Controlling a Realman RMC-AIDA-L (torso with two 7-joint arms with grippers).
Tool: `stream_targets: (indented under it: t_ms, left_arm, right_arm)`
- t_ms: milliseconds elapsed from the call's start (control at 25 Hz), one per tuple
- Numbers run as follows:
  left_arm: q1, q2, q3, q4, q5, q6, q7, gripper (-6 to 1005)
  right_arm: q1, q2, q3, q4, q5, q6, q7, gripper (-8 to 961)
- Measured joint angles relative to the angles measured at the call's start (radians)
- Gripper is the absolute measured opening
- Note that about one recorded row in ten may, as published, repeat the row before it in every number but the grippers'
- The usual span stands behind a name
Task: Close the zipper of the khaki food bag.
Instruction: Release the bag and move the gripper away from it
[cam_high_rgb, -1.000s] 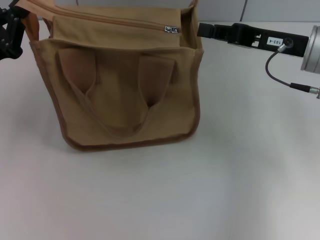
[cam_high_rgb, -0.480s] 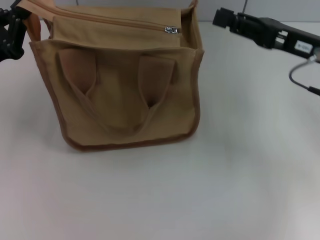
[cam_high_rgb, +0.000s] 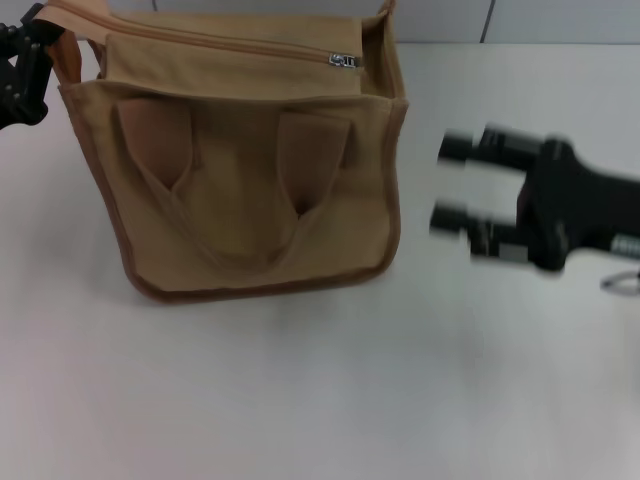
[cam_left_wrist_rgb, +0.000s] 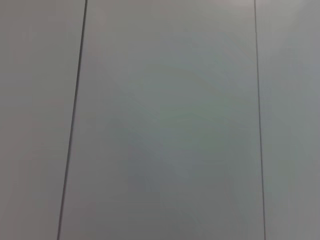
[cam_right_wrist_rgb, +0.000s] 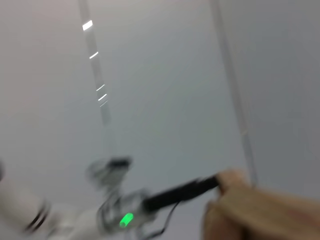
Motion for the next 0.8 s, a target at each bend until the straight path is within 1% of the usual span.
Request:
stream_targets:
  t_ms: [80,160,280,520,640,680,720,800]
  left_arm:
    - [0.001,0.001,0.000,0.000,0.001,0.000,-0.009,172]
    - [0.001,0.001,0.001,0.000,0.002,0.000,-0.009,173]
    - [0.001,0.002,0.015,-0.001,0.002,-0.003,-0.010,174]
    - [0.006,0.003,0.019,-0.007,0.003,-0.012,-0.017,176]
    - [0.013,0.007,0.019,-0.006,0.002,-0.012,-0.053,177]
    - [0.020,0.018,0.020,-0.002,0.004,-0.009,-0.103,178]
    - [0.020,0.018,0.020,-0.002,0.004,-0.009,-0.103,178]
    - [0.029,0.029,0.020,0.002,0.004,-0.007,-0.139,179]
  right_arm:
    - [-0.011,0.004,0.000,0.000,-0.093,-0.022,-0.055,687]
    - [-0.013,0.005,0.001,0.000,-0.121,-0.019,-0.063,723]
    - [-0.014,0.011,0.004,0.016,-0.189,0.014,-0.100,723]
    - [-0.013,0.012,0.007,0.044,-0.192,0.020,-0.138,723]
    - [-0.013,0.012,0.010,0.044,-0.190,0.020,-0.142,723]
    - [-0.013,0.013,0.011,0.044,-0.187,0.021,-0.145,723]
    - [-0.013,0.013,0.011,0.044,-0.187,0.021,-0.145,723]
    - [-0.010,0.014,0.011,0.044,-0.186,0.024,-0.147,723]
